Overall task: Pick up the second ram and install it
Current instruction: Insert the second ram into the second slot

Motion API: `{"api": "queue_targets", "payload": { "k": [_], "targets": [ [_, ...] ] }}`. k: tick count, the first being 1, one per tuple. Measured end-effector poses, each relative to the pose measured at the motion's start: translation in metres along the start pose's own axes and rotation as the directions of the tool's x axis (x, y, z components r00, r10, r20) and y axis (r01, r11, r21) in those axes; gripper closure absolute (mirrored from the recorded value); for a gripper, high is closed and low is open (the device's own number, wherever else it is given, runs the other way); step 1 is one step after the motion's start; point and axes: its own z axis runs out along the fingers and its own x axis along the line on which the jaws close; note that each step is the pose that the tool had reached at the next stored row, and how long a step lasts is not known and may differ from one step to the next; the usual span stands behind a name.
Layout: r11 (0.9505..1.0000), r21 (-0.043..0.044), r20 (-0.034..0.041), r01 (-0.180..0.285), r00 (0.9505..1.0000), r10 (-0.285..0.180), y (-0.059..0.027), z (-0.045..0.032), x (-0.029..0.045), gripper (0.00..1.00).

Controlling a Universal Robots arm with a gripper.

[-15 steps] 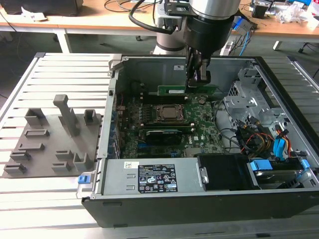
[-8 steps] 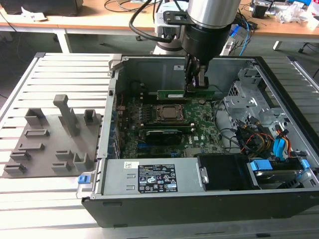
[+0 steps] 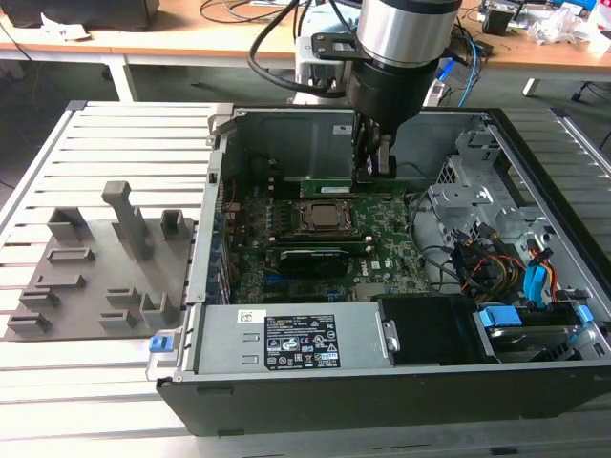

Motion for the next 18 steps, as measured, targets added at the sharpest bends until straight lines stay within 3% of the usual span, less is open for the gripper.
{"api": "queue_targets", "payload": {
  "k": [18],
  "targets": [
    [1.0,0.0,-0.0001,0.0,1.0,0.0,-0.0004,0.0226,0.0017,0.86]
  ]
}}
